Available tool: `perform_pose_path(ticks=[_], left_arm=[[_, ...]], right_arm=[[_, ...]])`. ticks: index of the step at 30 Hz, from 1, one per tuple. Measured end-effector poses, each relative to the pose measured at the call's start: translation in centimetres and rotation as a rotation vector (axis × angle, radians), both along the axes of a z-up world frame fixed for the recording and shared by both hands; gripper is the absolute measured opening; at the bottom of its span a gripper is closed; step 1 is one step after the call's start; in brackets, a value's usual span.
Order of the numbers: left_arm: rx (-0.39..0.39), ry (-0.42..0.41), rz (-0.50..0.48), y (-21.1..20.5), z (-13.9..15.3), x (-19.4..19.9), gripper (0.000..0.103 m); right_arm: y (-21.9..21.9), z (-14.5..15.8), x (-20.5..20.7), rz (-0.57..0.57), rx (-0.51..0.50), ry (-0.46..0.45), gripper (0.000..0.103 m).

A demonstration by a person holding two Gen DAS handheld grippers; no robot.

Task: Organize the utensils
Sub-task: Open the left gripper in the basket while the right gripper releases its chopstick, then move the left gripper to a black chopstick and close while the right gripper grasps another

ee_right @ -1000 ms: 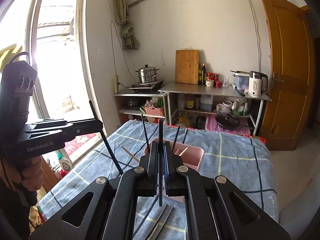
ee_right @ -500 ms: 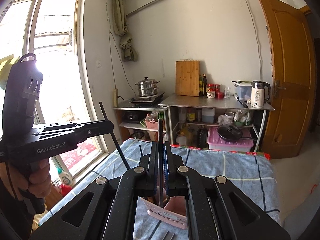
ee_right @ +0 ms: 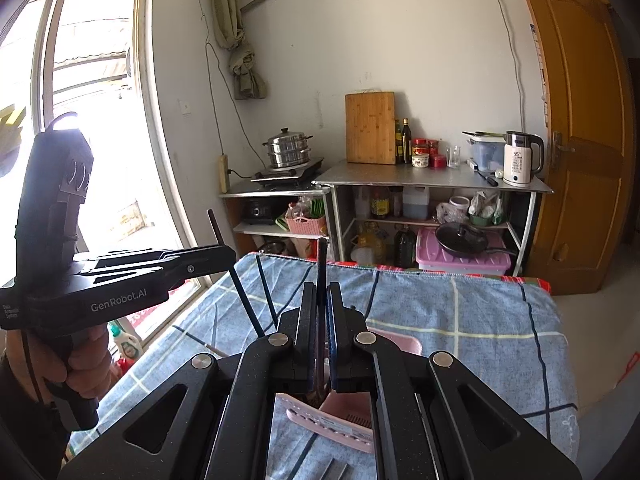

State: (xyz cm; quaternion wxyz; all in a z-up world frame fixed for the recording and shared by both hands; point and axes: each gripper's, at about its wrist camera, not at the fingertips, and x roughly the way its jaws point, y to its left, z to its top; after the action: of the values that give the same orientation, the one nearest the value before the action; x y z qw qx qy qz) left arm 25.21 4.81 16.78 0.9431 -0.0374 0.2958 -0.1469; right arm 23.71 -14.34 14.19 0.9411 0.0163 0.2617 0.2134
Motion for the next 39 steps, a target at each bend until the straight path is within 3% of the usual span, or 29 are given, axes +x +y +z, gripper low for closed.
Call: perform_pose_path(ticks=[14, 17, 21, 30, 39], left_arm=[[0.019, 0.093, 0.0, -0.4, -3.9, 0.6, 0.005], [0.019, 0.078, 0.012, -0.3, -3.7, 0.1, 0.01], [0.009, 0.033, 0.037, 0.4, -2.7, -1.1, 0.026], [-0.01, -0.044, 0.065, 1.6, -1.4, -5.9, 0.027], [-0.036, -0.04, 0.034, 0.6, -3.9, -10.9, 0.029]], right_arm=[[-0.3, -3.8, 0.6, 0.011, -0.024, 0.118, 0.005], [-0.6, -3.7, 0.1, 0.004, -0.029, 0.116, 0.006], [-1.6, -2.5, -1.0, -0.01, -0.01, 0.085, 0.014], [-3.8, -1.0, -5.1, -0.035, 0.016, 0.025, 0.014], [-5.8, -2.9, -9.4, -0.05, 0.042, 0.05, 0.014]])
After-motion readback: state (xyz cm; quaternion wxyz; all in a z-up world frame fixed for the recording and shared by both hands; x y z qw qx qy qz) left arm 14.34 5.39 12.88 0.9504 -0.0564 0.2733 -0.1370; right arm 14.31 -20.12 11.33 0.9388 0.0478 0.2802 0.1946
